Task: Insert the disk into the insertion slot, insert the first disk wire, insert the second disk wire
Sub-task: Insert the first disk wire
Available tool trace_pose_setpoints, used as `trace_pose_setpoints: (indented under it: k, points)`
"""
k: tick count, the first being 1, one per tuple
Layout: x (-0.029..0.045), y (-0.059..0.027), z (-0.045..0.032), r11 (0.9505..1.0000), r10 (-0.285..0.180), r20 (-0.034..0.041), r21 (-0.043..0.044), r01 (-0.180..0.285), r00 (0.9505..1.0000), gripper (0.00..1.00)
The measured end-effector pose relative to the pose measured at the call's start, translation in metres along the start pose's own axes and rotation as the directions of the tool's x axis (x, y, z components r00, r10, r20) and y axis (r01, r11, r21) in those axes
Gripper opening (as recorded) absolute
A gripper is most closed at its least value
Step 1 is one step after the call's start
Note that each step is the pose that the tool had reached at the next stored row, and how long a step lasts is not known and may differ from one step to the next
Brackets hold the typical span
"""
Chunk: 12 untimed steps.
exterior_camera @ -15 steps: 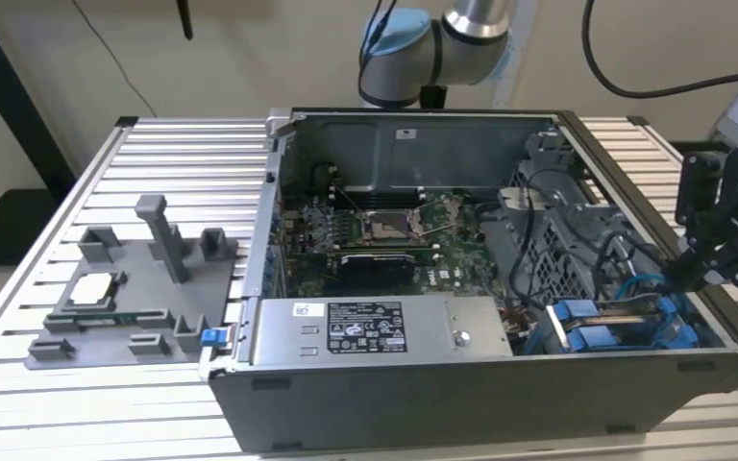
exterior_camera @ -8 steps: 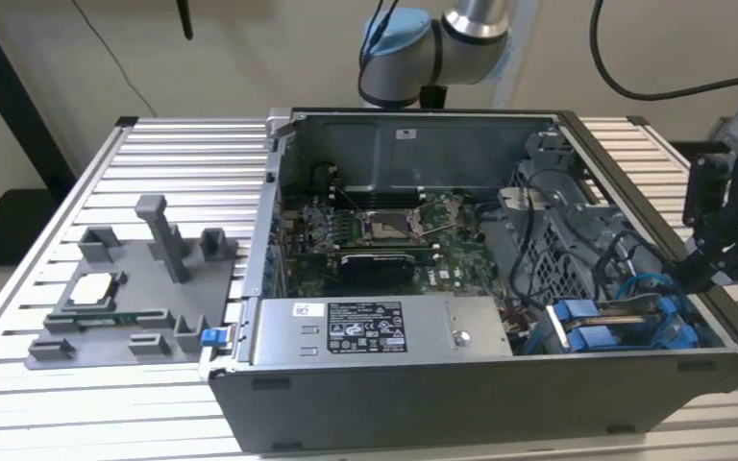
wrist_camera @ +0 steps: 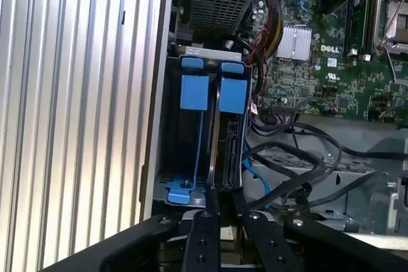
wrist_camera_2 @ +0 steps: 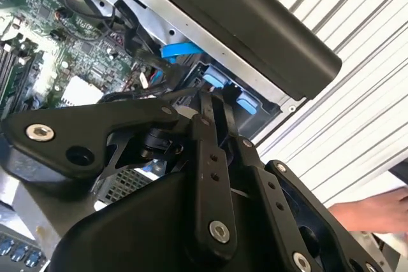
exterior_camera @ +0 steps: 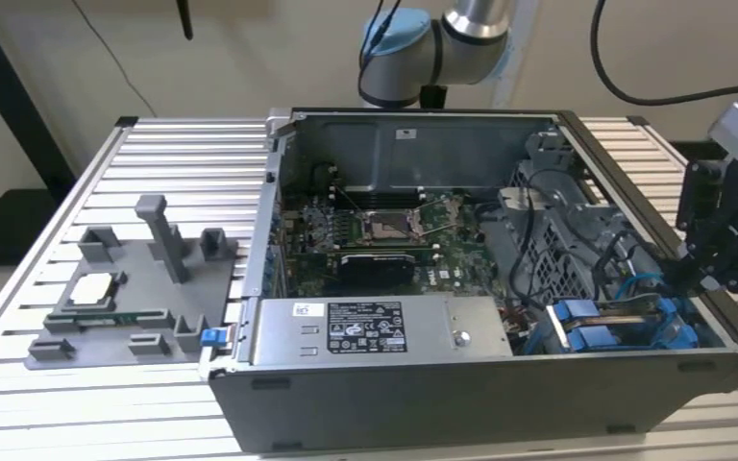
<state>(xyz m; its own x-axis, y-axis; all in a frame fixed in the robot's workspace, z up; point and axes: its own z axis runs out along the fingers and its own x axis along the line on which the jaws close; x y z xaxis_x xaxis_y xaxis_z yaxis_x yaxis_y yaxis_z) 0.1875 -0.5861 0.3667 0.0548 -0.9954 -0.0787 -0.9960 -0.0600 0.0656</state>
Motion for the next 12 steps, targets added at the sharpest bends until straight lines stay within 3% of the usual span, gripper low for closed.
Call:
trace_pose_setpoints:
  k: [12]
  points:
    - [-0.0008, 0.0075, 0.0063, 0.9958, 0.092, 0.0051, 0.0070, -0.092, 0.9958, 0.00]
